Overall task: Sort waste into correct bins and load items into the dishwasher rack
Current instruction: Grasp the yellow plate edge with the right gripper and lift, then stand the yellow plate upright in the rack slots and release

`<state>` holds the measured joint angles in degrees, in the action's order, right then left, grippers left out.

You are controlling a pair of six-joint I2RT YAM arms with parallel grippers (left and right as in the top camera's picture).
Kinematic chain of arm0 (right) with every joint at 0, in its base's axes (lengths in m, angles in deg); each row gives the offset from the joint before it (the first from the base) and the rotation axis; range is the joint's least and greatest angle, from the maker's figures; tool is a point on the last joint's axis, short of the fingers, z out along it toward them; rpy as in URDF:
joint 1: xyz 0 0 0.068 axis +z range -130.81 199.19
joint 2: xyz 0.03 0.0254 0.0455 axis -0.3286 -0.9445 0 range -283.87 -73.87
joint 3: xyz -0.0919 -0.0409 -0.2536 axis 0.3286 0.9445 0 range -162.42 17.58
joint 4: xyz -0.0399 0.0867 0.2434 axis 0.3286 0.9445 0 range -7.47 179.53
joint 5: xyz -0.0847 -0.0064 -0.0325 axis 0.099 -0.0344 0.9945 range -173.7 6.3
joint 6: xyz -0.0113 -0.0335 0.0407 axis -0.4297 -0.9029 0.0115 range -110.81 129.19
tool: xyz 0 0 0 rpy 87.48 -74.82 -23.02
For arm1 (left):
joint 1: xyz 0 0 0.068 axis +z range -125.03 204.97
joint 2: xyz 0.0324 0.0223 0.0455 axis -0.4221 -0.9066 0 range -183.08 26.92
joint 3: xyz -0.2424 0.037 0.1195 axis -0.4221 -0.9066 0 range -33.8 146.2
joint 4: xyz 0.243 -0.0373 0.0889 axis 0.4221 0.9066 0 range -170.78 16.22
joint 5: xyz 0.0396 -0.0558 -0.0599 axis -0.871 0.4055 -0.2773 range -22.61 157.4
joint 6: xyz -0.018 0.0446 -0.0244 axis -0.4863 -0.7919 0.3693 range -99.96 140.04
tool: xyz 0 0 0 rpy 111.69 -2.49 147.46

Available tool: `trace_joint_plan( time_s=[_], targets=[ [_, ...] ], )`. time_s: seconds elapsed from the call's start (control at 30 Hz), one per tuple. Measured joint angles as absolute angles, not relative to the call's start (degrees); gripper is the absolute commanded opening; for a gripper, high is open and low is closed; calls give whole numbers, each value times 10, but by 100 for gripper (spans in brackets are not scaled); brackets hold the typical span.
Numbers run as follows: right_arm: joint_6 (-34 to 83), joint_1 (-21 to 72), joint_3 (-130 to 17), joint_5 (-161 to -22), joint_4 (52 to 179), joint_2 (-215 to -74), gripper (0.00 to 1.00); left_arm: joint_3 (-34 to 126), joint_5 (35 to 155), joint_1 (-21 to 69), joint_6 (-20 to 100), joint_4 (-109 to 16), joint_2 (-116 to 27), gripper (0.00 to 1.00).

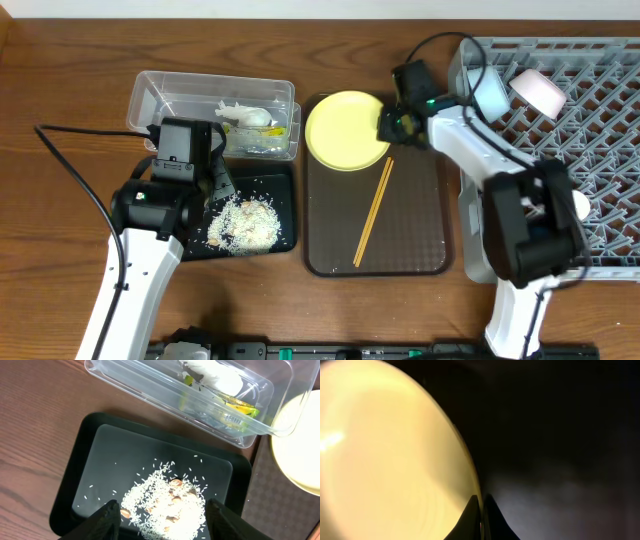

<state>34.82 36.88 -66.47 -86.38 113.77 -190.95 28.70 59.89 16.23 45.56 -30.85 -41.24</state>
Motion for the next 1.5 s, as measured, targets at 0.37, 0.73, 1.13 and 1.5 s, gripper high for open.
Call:
trace_joint_plan(
  time_s=[0.37,0.73,1.13,1.5],
  targets=[
    [193,284,-667,-667,1217,-1638,1,287,599,162,455,-308,-412,57],
    [59,227,-667,-385,1327,-1570,1,287,599,162,455,-308,-412,57],
    [56,194,-600,-348,1324,-1603,1,287,599,162,455,-308,-412,57],
    [86,197,-577,-456,1261,-1632,48,287,599,162,456,-308,-412,57]
  ],
)
